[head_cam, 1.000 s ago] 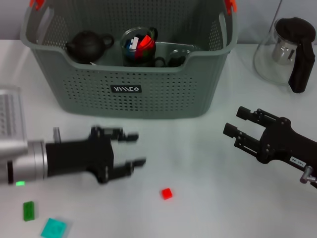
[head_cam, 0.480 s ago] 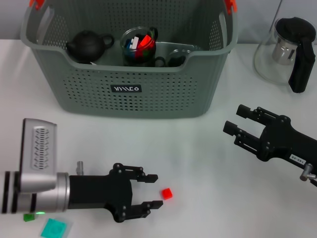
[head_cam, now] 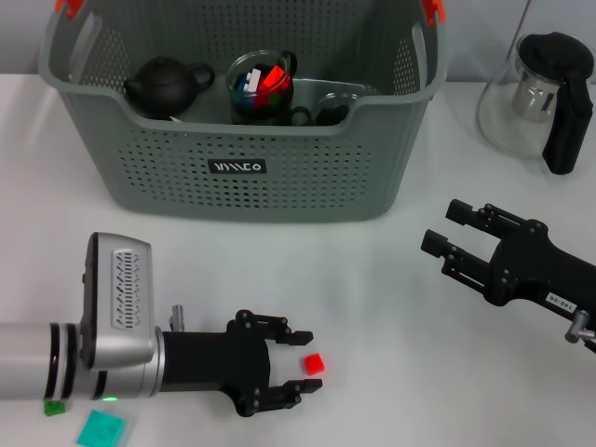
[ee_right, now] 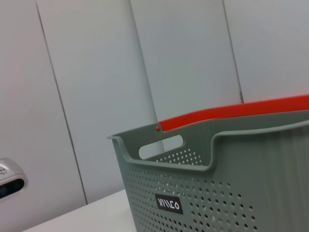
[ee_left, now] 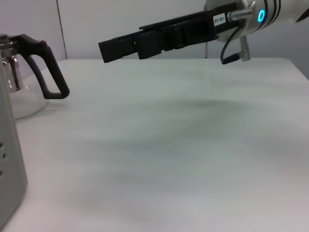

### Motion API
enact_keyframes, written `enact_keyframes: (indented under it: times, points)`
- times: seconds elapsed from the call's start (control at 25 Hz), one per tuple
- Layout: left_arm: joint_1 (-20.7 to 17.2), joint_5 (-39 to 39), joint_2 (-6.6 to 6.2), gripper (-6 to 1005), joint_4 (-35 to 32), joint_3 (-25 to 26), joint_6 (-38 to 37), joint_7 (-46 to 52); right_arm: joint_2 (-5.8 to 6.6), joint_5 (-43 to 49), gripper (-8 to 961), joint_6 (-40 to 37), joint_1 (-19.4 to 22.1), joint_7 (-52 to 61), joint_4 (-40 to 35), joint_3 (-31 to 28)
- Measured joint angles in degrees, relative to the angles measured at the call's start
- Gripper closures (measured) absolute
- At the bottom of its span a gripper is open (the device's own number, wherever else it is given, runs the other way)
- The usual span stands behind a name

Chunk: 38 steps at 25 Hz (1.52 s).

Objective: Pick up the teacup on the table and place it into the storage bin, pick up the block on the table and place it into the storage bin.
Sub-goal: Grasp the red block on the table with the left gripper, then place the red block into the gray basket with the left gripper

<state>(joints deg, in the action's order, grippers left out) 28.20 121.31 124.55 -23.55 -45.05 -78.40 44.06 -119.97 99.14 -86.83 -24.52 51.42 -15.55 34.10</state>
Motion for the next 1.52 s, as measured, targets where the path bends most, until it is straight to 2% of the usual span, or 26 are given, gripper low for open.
enact_keyframes:
  times: [0.68, 0.88, 1.08, 1.4, 1.52]
  points:
    - [1.72, -0.27, 0.09, 469, 2.70, 0.05, 4.06, -0.69, -0.08, 0.02, 315, -0.01, 0.01, 0.00, 0.00, 0.00]
    - [1.93, -0.15, 0.09, 585, 2.71, 0.05, 4.06, -0.66, -0.03, 0.02, 315, -0.14, 0.09, 0.00, -0.01, 0.00]
    - [2.08, -0.32, 0.08, 766, 2.53, 0.05, 4.06, -0.32, 0.01, 0.00, 315, -0.23, 0.18, 0.00, 0.00, 0.00]
    - [2.49, -0.34, -0.16, 827, 2.06, 0.22, 2.17, 2.12, 0.00, 0.00, 315, -0.45, 0.18, 0.00, -0.07, 0.00]
    - [2.07, -0.36, -0.72, 828, -1.15, 2.17, -4.80, 5.34, 0.00, 0.00, 316, -0.47, 0.18, 0.00, -0.16, 0.00]
